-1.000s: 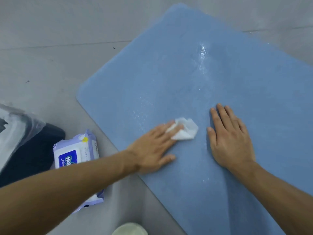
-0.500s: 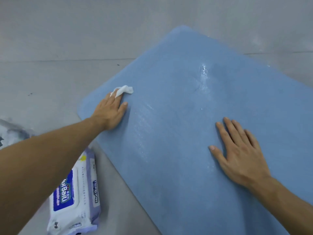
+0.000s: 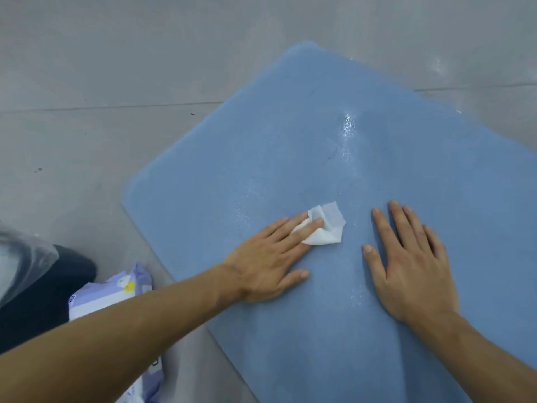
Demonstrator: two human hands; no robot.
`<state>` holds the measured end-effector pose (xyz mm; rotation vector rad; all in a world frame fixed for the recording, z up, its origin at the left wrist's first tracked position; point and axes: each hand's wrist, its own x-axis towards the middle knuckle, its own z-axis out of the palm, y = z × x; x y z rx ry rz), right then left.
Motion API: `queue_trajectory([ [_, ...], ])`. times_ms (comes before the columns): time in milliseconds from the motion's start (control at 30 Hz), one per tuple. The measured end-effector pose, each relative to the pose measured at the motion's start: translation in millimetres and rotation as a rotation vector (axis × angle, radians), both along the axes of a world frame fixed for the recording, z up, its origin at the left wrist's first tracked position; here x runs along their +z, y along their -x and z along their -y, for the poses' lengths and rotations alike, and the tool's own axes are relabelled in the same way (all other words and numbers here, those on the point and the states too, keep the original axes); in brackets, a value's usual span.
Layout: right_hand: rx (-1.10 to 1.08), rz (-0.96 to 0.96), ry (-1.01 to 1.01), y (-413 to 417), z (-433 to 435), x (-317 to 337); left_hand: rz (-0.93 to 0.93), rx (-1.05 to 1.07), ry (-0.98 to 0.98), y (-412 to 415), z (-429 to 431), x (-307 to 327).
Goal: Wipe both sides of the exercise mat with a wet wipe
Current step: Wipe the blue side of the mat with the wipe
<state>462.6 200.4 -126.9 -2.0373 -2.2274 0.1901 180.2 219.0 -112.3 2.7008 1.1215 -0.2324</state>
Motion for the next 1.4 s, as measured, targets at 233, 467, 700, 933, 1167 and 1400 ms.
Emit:
queue_trajectory([
  [233, 0.007, 0.009, 0.002, 1, -1, 0, 0.119, 0.46, 0.026, 62, -94, -5],
  [467, 0.008, 0.025, -0.001, -2, -1, -2, 0.123, 0.888, -0.003, 115, -162, -10],
  [700, 0.01, 0.036, 0.009, -3, -2, -1, 0.112, 0.405, 0.014, 27, -113, -4],
  [933, -0.005, 0.022, 0.025, -1, -3, 0, 0.057, -0.066, 0.032, -28, -54, 0],
  [1167, 0.005, 0.028, 0.043, -1, -2, 1, 0.194, 0.406, 0.044, 52, -138, 2],
  [1400, 0.009, 0.037, 0.035, -2, -2, 1, 0.132, 0.814, 0.029, 117, -187, -6],
])
